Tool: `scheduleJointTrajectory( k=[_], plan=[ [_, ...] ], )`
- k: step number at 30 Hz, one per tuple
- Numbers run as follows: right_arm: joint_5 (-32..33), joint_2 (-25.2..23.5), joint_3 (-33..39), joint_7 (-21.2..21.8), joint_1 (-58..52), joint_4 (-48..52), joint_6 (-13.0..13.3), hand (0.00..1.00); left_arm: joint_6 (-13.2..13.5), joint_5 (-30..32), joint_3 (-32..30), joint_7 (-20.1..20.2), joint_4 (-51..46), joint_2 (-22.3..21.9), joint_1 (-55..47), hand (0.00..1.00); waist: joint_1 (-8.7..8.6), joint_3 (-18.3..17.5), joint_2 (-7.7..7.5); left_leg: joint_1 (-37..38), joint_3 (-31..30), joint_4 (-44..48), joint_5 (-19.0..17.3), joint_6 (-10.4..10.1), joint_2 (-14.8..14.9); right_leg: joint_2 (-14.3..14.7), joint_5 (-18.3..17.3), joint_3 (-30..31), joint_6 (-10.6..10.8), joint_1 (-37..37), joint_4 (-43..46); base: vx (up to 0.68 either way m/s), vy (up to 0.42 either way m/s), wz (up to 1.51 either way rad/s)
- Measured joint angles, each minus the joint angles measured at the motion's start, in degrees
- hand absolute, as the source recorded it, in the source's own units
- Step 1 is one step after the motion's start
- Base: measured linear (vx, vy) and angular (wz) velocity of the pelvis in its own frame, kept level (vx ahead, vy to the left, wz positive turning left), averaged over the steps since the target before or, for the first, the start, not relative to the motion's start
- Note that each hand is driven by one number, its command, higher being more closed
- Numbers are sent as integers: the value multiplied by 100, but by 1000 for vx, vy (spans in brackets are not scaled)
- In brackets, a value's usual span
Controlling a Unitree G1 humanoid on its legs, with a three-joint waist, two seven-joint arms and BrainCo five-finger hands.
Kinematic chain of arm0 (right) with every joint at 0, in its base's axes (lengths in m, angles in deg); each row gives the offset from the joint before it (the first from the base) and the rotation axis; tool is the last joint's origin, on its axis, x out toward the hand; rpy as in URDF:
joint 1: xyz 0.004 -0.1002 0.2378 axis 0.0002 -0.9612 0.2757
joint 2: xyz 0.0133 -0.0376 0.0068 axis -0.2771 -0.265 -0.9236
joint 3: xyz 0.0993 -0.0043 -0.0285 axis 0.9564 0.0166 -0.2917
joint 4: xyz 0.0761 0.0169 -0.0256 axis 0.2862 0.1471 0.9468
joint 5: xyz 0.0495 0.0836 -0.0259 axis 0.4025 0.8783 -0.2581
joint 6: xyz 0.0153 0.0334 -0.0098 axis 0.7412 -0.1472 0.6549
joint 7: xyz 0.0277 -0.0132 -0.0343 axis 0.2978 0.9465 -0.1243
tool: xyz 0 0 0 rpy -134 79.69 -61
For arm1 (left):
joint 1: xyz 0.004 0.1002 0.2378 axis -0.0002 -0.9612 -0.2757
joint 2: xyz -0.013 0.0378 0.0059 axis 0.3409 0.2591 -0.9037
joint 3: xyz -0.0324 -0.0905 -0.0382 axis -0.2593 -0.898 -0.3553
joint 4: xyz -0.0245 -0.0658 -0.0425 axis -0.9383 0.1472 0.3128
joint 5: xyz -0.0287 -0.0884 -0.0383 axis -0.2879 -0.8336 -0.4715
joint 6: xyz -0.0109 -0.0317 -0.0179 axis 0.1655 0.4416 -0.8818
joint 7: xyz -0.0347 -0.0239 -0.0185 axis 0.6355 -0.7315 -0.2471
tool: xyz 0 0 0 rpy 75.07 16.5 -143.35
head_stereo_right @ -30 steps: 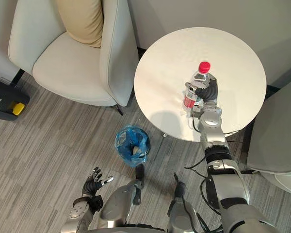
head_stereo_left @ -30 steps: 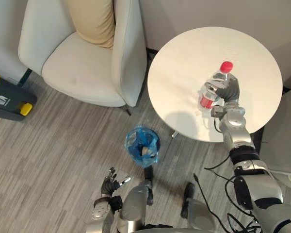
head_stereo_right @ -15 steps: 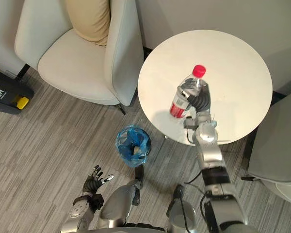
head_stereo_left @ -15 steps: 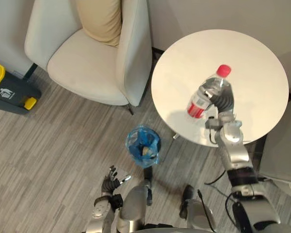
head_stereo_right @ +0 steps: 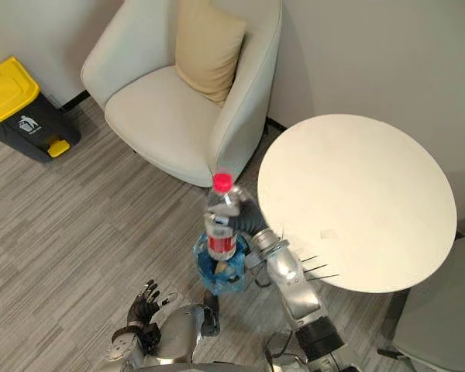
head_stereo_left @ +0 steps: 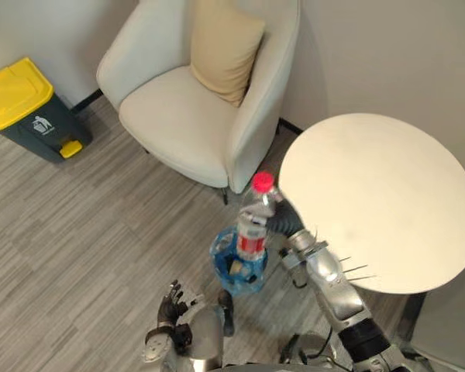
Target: Gather rubbish on tea table into small bin, then transfer packed bag to large trash can.
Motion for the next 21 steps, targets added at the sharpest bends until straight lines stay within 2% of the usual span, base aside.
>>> scheduleJointTrajectory(
  k=[1,2,3,4,5,7,12,15,17,21],
  plan=[
    [-35,4,-28,3,71,-38,6,100,8,-1,61,-3,18,21,63,0,-1,35,-14,-118,-87,160,-15,-25,-57,-8,49,-27,51,-93,-222,37,-75,122],
    [-59,53,-51,-2,197,-173,20,100,16,-1,180,-2,58,62,156,0,15,67,-32,-365,-189,453,-64,-103,-154,-32,283,-99,135,-221,-633,11,-124,122],
    [-83,147,-85,-33,522,-499,88,100,29,-1,225,-7,117,36,318,0,-15,246,166,-662,-294,953,-165,-205,-154,-77,454,-165,251,-346,-516,-36,-97,98],
    [-91,221,-143,-54,910,-1025,103,100,65,-2,234,-10,80,-66,383,0,110,291,284,-937,-349,1157,-204,-269,-79,-31,423,-180,202,-621,-298,-75,-94,50],
    [-146,229,-170,-77,1096,-1256,101,100,113,-21,246,-35,91,-67,417,0,188,289,293,-1057,-352,1158,-240,-323,-69,-29,365,-170,146,-754,-204,-85,-73,-2],
    [-309,363,-266,-216,1541,-1762,101,100,142,-75,334,-141,291,-68,722,0,282,430,434,-1467,-418,1328,-293,-288,-28,-33,276,-199,62,-1183,119,-110,-86,5],
    [-637,739,-274,-503,2123,-2481,92,100,225,-250,513,-410,685,-69,1439,0,318,529,549,-2542,-617,1992,-317,-332,-172,-316,-36,-379,-62,-2220,1125,-174,-59,30],
    [-771,1111,-214,-820,2721,-2695,76,100,252,-342,696,-576,775,-187,2078,0,386,645,784,-3540,-732,2400,-264,-405,-279,-532,-179,-432,-160,-3168,1750,-213,-31,36],
    [-776,1191,-120,-987,2914,-2693,62,100,259,-451,685,-693,760,-270,2330,0,487,681,833,-4046,-709,2615,-256,-418,-302,-653,-298,-404,-203,-3703,2124,-178,-54,27],
    [-989,1247,22,-1356,3294,-2247,-64,100,304,-568,287,-909,157,-483,2558,0,550,826,828,-5079,-585,3046,-146,-462,-233,-838,-478,-321,-285,-4810,2850,-142,-93,20]
  ],
)
